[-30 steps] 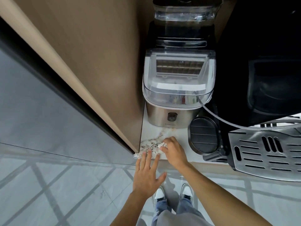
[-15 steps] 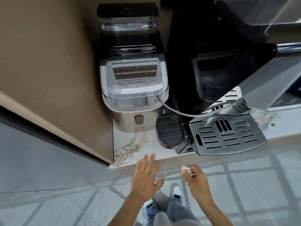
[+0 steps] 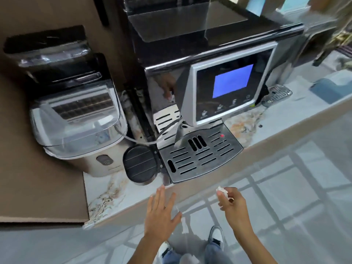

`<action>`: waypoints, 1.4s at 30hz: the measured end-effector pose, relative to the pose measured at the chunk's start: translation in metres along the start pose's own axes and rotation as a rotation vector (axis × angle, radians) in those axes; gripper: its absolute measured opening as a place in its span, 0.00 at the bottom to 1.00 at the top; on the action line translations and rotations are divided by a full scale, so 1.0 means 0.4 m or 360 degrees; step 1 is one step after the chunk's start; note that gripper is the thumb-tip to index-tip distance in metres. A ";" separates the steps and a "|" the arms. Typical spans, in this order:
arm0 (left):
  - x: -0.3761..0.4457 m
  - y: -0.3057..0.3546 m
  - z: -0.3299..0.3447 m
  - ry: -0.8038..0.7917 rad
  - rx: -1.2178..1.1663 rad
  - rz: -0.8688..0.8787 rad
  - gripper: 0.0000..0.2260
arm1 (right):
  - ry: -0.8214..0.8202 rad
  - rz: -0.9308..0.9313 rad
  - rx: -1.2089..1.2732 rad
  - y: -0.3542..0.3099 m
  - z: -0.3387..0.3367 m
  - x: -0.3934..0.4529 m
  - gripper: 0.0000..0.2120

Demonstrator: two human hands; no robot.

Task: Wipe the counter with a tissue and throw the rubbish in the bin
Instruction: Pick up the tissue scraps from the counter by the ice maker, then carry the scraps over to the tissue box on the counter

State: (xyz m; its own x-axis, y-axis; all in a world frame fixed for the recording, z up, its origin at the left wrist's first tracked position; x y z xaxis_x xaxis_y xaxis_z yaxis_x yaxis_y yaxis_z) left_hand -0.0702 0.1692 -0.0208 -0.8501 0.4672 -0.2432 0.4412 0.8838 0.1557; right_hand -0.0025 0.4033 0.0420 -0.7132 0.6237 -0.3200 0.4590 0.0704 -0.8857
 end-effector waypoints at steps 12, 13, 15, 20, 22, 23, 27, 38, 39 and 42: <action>0.024 0.146 0.002 -0.0094 0.0019 -0.0347 0.32 | -0.0188 -0.0059 0.0004 -0.027 -0.154 0.171 0.03; 0.034 0.160 0.001 -0.0101 0.0032 -0.0350 0.32 | -0.0197 -0.0068 0.0003 -0.028 -0.162 0.182 0.03; 0.060 0.188 -0.003 -0.0117 0.0032 -0.0349 0.31 | -0.0206 -0.0082 0.0005 -0.028 -0.178 0.202 0.03; 0.125 0.270 -0.013 -0.0177 0.0059 -0.0224 0.31 | -0.0225 -0.0076 0.0026 -0.028 -0.234 0.249 0.04; 0.152 0.308 -0.014 -0.0177 0.0071 -0.0182 0.30 | -0.0213 -0.0070 0.0031 -0.028 -0.269 0.271 0.04; 0.168 0.328 -0.016 -0.0160 0.0083 -0.0165 0.30 | -0.0203 -0.0063 0.0035 -0.026 -0.290 0.282 0.04; 0.237 0.416 -0.021 -0.0085 0.0163 -0.0092 0.30 | -0.0161 -0.0015 0.0067 -0.023 -0.378 0.324 0.06; 0.444 0.656 -0.025 -0.0062 0.0201 0.0228 0.32 | 0.0065 -0.0009 0.0145 -0.021 -0.569 0.443 0.07; 0.464 0.679 -0.030 -0.0090 0.0208 0.0252 0.31 | 0.0088 -0.0001 0.0144 -0.021 -0.583 0.459 0.08; 0.530 0.744 -0.028 -0.0096 0.0218 0.0359 0.31 | 0.0155 0.0019 0.0118 -0.023 -0.622 0.515 0.10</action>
State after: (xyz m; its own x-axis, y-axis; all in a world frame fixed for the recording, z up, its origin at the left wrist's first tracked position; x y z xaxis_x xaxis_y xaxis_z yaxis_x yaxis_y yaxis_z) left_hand -0.1222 0.5311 -0.0154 -0.7091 0.6494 -0.2746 0.6556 0.7506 0.0823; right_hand -0.0218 0.7248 0.0678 -0.6512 0.6972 -0.2997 0.4240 0.0068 -0.9056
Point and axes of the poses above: each hand's wrist, its own x-axis towards the middle knuckle, its own z-axis out of the palm, y = z × x, the point moved 4 cm from there along x, towards the middle knuckle, and after that the axes turned 3 degrees about y, right-handed, at the moved point
